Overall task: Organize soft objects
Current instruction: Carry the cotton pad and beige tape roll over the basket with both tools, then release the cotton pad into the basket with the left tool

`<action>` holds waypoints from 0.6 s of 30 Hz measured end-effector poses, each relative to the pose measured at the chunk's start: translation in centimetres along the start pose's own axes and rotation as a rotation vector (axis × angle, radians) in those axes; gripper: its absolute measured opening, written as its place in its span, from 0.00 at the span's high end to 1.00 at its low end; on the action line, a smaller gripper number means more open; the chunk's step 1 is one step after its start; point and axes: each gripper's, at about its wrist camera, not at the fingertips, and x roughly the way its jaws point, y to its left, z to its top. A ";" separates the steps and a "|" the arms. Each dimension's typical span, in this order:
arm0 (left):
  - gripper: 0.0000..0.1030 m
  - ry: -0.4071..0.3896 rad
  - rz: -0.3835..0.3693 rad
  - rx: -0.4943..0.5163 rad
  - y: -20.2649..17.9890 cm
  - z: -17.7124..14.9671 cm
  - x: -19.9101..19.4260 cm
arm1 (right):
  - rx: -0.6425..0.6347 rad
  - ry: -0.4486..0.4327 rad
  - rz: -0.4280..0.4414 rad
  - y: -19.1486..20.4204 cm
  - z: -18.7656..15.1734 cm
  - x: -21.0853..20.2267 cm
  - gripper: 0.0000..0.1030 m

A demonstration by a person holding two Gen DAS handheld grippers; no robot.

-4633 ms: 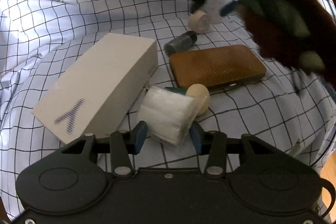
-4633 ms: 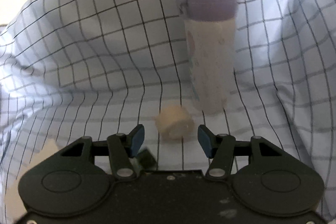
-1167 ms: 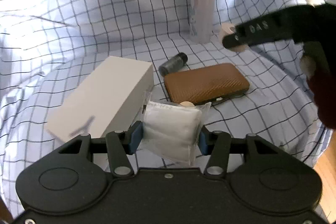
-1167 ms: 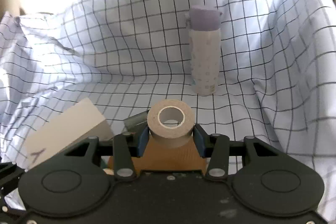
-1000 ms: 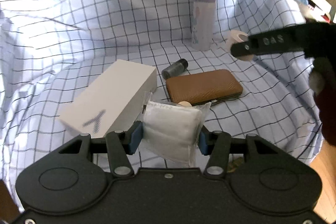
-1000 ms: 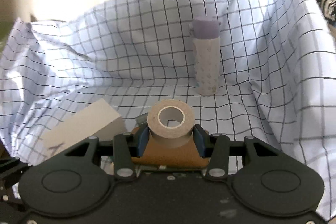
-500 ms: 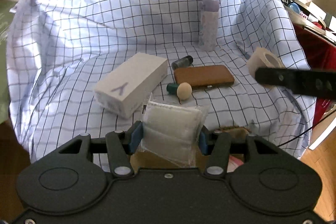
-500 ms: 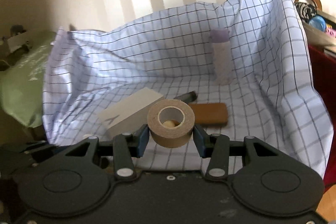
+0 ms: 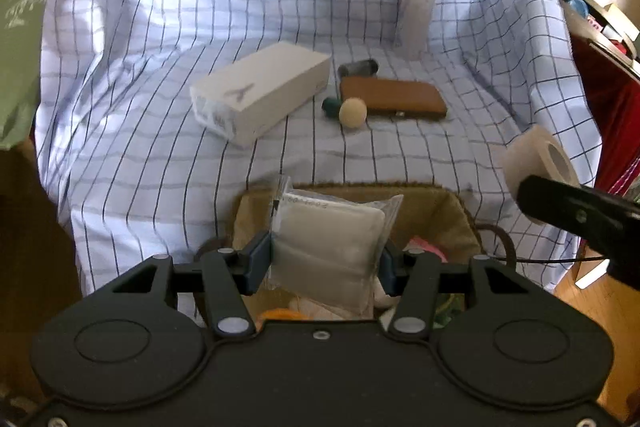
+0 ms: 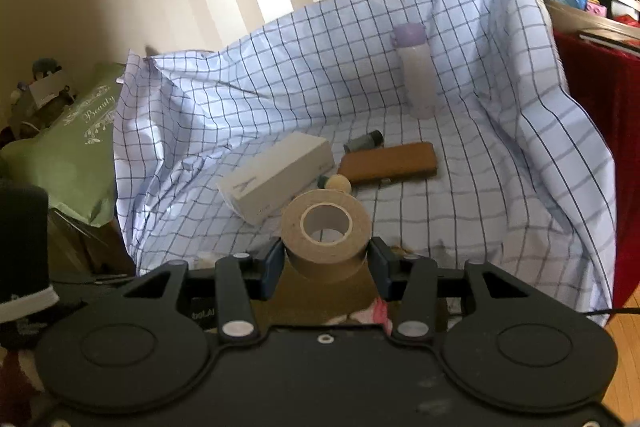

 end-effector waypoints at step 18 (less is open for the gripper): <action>0.50 0.084 0.002 -0.099 0.6 -1.6 2.1 | 0.021 0.130 -0.038 0.4 -1.9 1.4 0.56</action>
